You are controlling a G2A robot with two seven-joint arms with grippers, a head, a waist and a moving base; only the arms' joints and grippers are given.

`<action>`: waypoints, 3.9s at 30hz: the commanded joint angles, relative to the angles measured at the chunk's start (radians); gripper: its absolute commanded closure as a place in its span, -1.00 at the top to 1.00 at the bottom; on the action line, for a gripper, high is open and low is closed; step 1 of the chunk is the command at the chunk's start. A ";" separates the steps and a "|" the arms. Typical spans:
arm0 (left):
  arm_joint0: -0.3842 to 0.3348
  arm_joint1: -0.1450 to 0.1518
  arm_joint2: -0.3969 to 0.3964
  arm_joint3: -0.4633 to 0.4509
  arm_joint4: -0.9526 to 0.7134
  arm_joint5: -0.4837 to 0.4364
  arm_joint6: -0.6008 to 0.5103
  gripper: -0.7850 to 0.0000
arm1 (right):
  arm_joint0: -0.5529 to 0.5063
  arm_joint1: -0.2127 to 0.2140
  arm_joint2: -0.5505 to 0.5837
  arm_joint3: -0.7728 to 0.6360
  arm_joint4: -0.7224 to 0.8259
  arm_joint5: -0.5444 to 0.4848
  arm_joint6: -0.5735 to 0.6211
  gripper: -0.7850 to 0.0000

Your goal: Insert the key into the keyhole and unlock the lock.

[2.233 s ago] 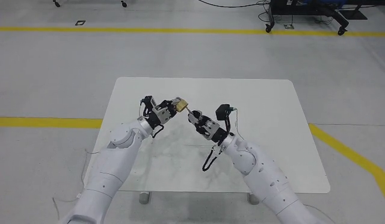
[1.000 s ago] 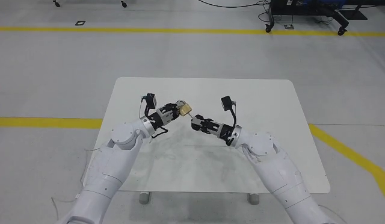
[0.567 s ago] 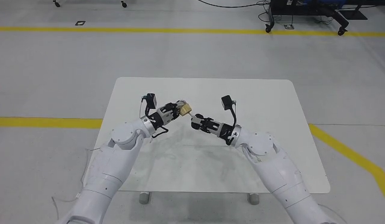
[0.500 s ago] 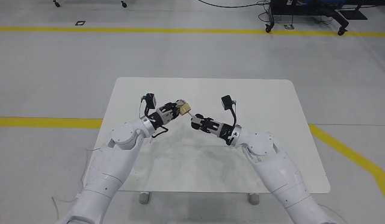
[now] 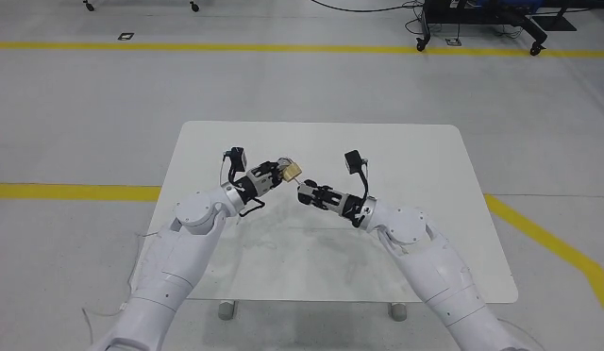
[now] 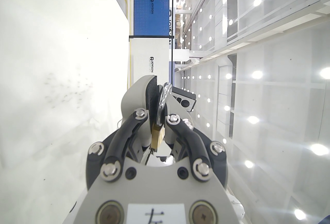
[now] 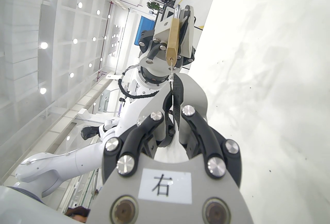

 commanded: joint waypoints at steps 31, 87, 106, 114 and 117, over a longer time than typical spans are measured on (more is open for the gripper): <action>-0.007 -0.006 0.007 0.024 -0.078 -0.017 -0.059 -1.00 | 0.005 -0.001 -0.007 0.003 -0.005 -0.027 -0.098 1.00; -0.020 -0.018 0.014 0.059 -0.174 -0.091 -0.157 -1.00 | 0.154 -0.035 -0.038 0.314 0.766 0.269 0.406 -1.00; -0.019 -0.019 0.009 0.063 -0.172 -0.081 -0.126 -1.00 | 0.157 -0.037 -0.053 0.299 0.710 0.229 0.403 -0.63; -0.016 -0.019 0.005 0.060 -0.173 -0.075 -0.112 -1.00 | 0.141 -0.032 -0.045 0.275 0.691 0.224 0.389 -0.57; -0.014 -0.019 0.006 0.055 -0.172 -0.077 -0.117 -1.00 | 0.139 -0.034 -0.049 0.277 0.699 0.235 0.372 -0.62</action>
